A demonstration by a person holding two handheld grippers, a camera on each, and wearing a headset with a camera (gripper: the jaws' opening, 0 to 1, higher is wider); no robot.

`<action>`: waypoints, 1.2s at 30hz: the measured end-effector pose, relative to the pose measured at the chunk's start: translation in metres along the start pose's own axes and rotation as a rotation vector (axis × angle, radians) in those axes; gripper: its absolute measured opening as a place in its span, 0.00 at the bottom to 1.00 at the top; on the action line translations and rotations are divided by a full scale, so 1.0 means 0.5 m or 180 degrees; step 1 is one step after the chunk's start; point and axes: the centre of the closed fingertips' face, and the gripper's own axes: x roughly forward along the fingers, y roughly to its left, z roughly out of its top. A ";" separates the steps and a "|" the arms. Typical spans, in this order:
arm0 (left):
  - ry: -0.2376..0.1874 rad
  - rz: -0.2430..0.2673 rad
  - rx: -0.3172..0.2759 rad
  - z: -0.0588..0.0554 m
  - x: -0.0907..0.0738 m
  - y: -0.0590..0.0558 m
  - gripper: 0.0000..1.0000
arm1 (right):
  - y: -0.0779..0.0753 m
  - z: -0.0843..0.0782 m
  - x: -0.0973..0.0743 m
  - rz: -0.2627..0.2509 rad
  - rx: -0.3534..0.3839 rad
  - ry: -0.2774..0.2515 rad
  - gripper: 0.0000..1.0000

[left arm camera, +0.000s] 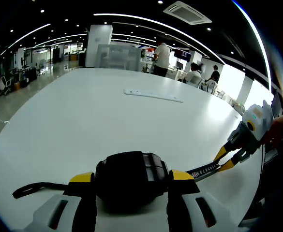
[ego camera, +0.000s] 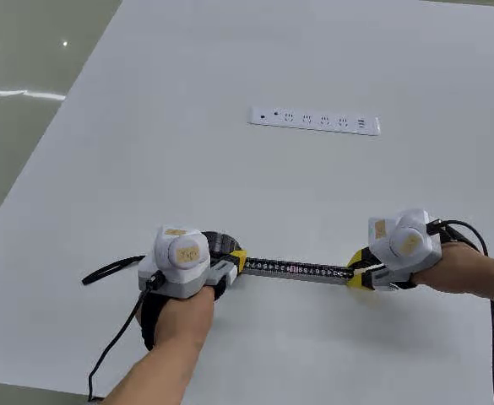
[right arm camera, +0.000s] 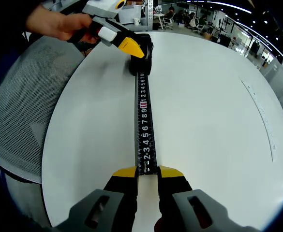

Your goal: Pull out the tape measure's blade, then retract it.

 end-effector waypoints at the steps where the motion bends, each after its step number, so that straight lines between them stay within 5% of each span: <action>1: 0.0001 -0.0001 0.0000 0.000 0.000 0.000 0.54 | 0.000 0.003 0.001 -0.0002 0.0003 -0.0006 0.12; 36: 0.0040 -0.0094 -0.0027 0.001 -0.001 0.001 0.54 | 0.004 0.082 0.045 0.0078 -0.0069 -0.0136 0.12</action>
